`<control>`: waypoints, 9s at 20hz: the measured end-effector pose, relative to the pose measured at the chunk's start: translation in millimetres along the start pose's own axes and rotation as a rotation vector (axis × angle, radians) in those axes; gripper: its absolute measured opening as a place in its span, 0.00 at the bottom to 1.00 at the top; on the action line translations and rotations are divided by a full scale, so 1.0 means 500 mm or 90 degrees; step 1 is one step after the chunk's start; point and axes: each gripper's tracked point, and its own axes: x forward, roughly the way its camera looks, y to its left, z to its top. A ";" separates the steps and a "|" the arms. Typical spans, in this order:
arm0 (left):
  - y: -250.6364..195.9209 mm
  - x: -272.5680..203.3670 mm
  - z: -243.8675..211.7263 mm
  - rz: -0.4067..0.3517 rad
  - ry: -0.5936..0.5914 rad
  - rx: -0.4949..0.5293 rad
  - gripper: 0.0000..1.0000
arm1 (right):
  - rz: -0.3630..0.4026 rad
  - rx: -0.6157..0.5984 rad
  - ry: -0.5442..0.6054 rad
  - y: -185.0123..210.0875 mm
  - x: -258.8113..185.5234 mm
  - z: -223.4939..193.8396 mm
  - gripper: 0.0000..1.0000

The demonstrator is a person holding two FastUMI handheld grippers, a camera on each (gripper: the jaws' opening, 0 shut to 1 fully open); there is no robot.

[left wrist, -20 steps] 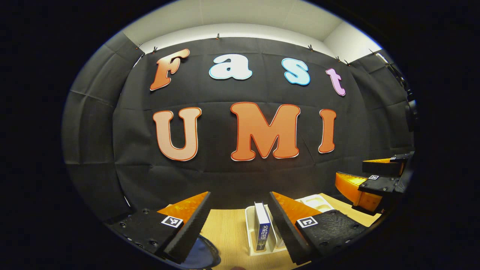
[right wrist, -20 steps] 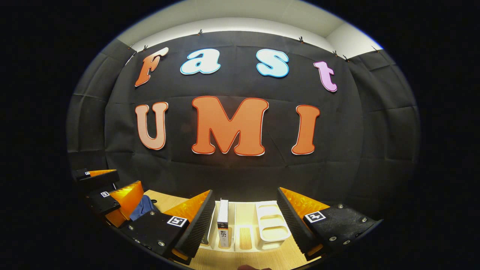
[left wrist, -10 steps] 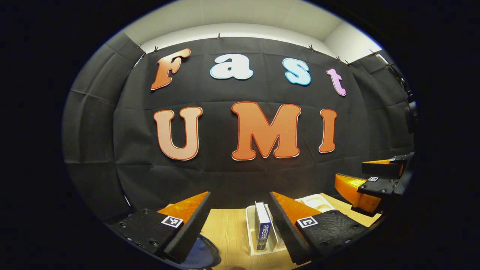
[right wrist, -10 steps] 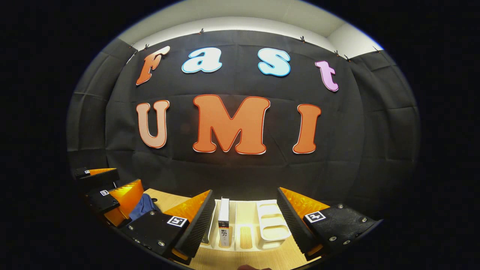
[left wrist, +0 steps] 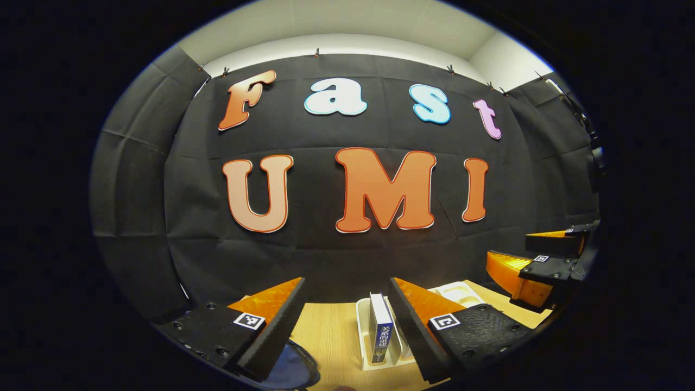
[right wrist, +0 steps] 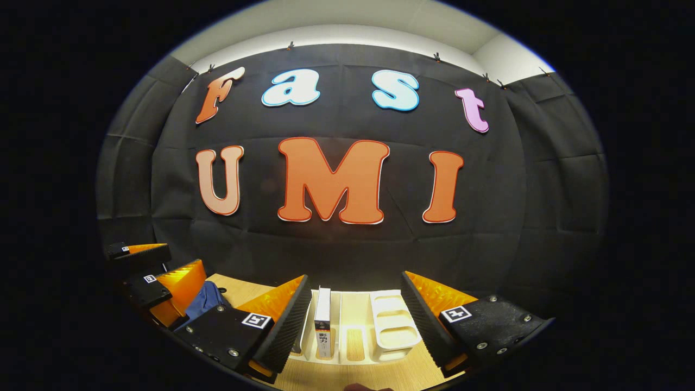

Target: Open the schoolbag, grab two books from the bookshelf and put them into the schoolbag.

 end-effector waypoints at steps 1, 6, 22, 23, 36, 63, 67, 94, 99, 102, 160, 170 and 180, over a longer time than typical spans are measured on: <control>0.000 0.001 0.001 0.000 0.000 0.000 0.94 | 0.000 0.000 0.000 0.000 0.000 0.000 0.97; 0.000 0.002 -0.003 0.000 0.001 -0.002 0.94 | 0.000 -0.001 -0.002 0.001 -0.001 0.002 0.97; 0.034 0.003 -0.012 0.023 0.002 0.015 0.94 | 0.000 -0.003 0.002 0.001 0.006 -0.006 0.97; 0.036 0.003 -0.012 0.025 0.002 0.016 0.94 | 0.001 -0.003 0.003 0.002 0.007 -0.005 0.97; 0.079 0.017 -0.176 -0.002 0.143 0.102 0.96 | -0.015 -0.011 0.016 -0.020 0.027 -0.029 0.97; 0.267 -0.131 -0.734 -0.002 0.541 0.576 0.97 | -0.067 -0.051 0.064 -0.043 0.021 -0.099 0.97; 0.286 -0.124 -0.762 0.012 0.554 0.568 0.97 | -0.068 -0.056 0.060 -0.040 0.024 -0.096 0.97; 0.293 -0.104 -0.778 -0.005 0.611 0.534 0.10 | -0.064 -0.062 0.069 -0.043 0.020 -0.110 0.98; 0.302 -0.094 -0.755 -0.027 0.632 0.425 0.05 | -0.022 -0.071 0.108 -0.004 0.033 -0.139 0.98; 0.314 -0.078 -0.739 -0.034 0.639 0.345 0.02 | 0.026 -0.081 0.170 0.034 0.039 -0.184 0.98; 0.510 0.164 -0.373 -0.229 0.486 0.138 0.02 | 0.047 -0.085 0.835 0.330 0.277 -0.398 0.35; 0.500 0.147 -0.381 -0.227 0.484 0.127 0.02 | 0.100 -0.059 0.814 0.287 0.244 -0.287 0.27; 0.498 0.147 -0.381 -0.217 0.488 0.130 0.02 | 0.145 0.088 0.672 0.209 0.193 -0.056 0.27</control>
